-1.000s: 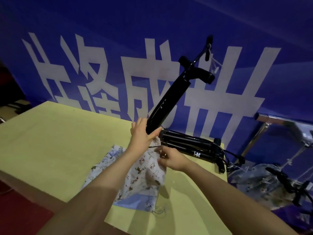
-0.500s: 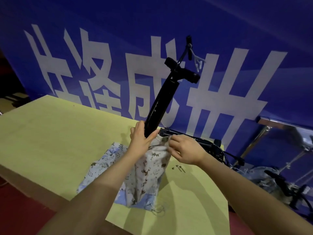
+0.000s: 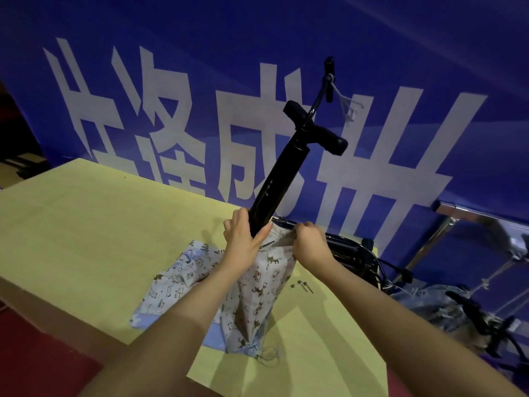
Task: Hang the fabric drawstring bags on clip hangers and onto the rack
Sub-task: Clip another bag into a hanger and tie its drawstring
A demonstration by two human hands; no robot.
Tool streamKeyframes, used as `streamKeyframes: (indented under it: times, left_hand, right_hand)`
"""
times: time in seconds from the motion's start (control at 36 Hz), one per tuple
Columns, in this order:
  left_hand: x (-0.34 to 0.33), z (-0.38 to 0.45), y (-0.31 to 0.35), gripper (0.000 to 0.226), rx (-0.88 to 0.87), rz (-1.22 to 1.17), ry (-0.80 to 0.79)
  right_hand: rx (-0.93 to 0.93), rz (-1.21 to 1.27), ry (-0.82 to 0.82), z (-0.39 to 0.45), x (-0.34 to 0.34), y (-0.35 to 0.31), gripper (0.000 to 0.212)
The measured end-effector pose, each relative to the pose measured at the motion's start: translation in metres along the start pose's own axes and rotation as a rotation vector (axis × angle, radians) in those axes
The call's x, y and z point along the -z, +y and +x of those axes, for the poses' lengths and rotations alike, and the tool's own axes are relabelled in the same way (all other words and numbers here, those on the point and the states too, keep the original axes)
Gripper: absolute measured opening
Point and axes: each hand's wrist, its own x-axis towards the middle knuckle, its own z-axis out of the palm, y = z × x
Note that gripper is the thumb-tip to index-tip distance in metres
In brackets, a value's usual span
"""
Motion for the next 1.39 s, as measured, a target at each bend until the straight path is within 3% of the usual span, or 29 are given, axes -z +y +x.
streamKeyframes:
  times: [0.06,0.22,0.42,0.44,0.61,0.86,0.97,1.11,1.28,1.39]
  left_hand:
    - [-0.001,0.000,-0.001,0.043,-0.010,0.021,0.009]
    - [-0.002,-0.003,-0.004,0.045,-0.068,0.101,0.023]
    - [-0.006,-0.002,-0.003,0.038,-0.058,0.148,0.011]
    - [-0.006,-0.002,-0.002,0.038,-0.057,0.144,0.010]
    - [0.000,0.001,0.006,0.047,-0.094,0.125,-0.048]
    - [0.021,0.004,0.027,0.062,-0.248,-0.156,0.121]
    - [0.029,0.006,0.040,0.064,-0.368,-0.171,0.124]
    - [0.032,0.000,0.042,0.080,-0.386,-0.171,0.127]
    - [0.033,-0.007,0.035,0.050,-0.366,0.024,0.044]
    - [0.029,-0.013,0.027,0.057,-0.331,0.056,0.030]
  right_hand:
    - [0.016,0.022,0.033,0.000,0.000,-0.002,0.037]
    - [0.099,0.635,0.157,-0.007,0.019,-0.010,0.041]
    - [0.130,0.839,0.175,-0.005,0.034,-0.027,0.012]
    - [0.147,0.837,0.173,-0.005,0.034,-0.028,0.006]
    - [0.129,0.896,0.313,-0.003,0.031,-0.031,0.018]
    - [0.202,0.690,0.302,-0.002,0.020,-0.016,0.024]
    - [0.288,0.567,0.230,-0.007,0.009,-0.013,0.043]
    - [0.349,0.579,0.191,-0.014,-0.010,-0.010,0.046]
    - [0.358,0.582,0.140,-0.020,-0.028,-0.008,0.053]
    - [0.300,0.493,0.094,-0.023,-0.032,0.003,0.048]
